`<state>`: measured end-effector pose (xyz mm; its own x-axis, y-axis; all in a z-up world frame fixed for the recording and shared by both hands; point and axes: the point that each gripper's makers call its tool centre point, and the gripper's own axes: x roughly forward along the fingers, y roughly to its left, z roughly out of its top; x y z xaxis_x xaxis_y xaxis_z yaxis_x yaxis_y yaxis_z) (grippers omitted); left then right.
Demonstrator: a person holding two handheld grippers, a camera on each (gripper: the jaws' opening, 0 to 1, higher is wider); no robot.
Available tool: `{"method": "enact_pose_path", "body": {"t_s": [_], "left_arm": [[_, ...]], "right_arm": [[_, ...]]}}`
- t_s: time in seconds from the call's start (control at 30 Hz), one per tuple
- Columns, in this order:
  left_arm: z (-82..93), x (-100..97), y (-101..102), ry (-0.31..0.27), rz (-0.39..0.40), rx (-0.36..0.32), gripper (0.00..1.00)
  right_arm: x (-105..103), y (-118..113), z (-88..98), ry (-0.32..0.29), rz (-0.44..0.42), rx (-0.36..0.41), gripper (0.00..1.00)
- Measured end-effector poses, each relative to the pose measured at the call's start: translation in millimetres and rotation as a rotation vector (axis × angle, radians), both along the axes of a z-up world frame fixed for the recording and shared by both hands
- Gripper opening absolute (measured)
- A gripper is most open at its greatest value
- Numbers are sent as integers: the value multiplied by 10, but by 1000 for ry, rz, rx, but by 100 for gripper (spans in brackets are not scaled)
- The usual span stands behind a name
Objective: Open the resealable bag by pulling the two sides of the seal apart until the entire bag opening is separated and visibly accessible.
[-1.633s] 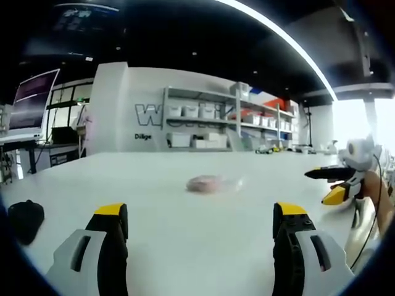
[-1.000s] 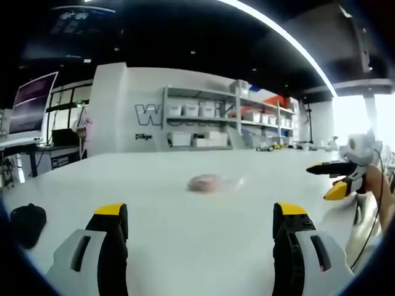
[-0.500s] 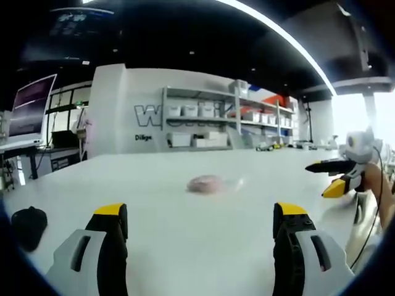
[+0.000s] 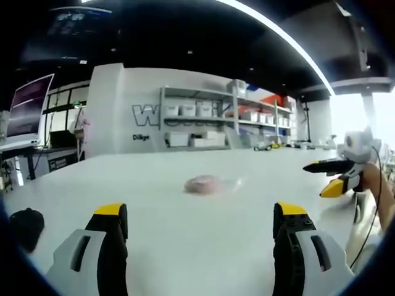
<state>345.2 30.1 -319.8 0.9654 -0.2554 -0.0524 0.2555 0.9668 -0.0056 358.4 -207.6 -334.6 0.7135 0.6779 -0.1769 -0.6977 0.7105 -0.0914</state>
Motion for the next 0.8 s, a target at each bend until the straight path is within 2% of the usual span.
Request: {"method": "enact_pose_path", "body": {"t_s": [0.8], "left_arm": [[17, 69, -127, 2, -36, 0, 96]], "right_arm": [[54, 100, 58, -13, 34, 20, 84]]}}
